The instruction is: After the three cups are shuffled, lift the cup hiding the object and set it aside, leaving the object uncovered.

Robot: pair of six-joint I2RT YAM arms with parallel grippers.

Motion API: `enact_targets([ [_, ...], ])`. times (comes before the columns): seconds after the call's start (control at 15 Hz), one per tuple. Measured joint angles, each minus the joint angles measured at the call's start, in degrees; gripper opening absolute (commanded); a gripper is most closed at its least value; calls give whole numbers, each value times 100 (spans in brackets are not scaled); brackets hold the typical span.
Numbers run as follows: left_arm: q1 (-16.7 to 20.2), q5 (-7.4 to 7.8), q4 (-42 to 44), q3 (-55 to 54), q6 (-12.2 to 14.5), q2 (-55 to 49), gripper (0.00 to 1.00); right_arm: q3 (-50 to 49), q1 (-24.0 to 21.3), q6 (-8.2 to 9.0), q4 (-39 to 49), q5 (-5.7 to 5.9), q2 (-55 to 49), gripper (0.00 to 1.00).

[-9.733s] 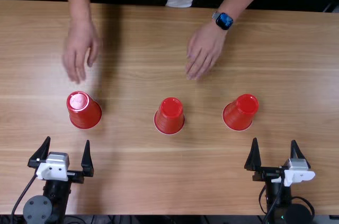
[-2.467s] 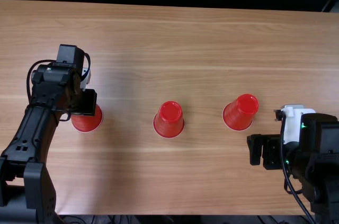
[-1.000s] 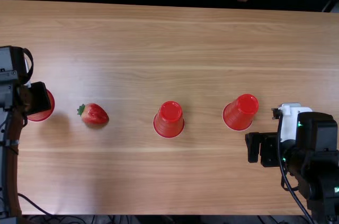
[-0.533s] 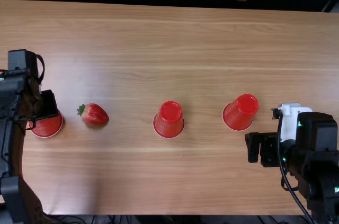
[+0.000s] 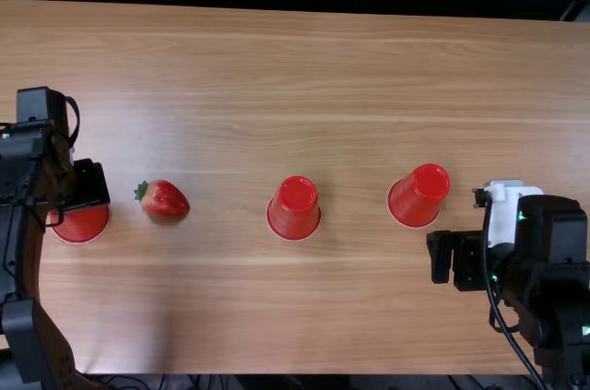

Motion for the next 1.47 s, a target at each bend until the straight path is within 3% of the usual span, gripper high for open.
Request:
enact_targets([
  [0.2,0,2,-22,-2,-2,-238,100,2,-2,0,2,-2,0,100],
  [0.6,-9,2,-24,-2,-2,-2391,100,2,0,-7,0,2,0,100],
  [0.73,-175,2,-24,-11,-2,-3049,100,0,0,-9,-4,0,-7,100],
  [0.93,-535,26,-24,-883,-2,-4478,100,-7,0,-4,-33,-2,-529,100],
  [1.47,-566,24,39,-2791,-4,-7289,100,-1108,0,11,-4,2,-2540,100],
])
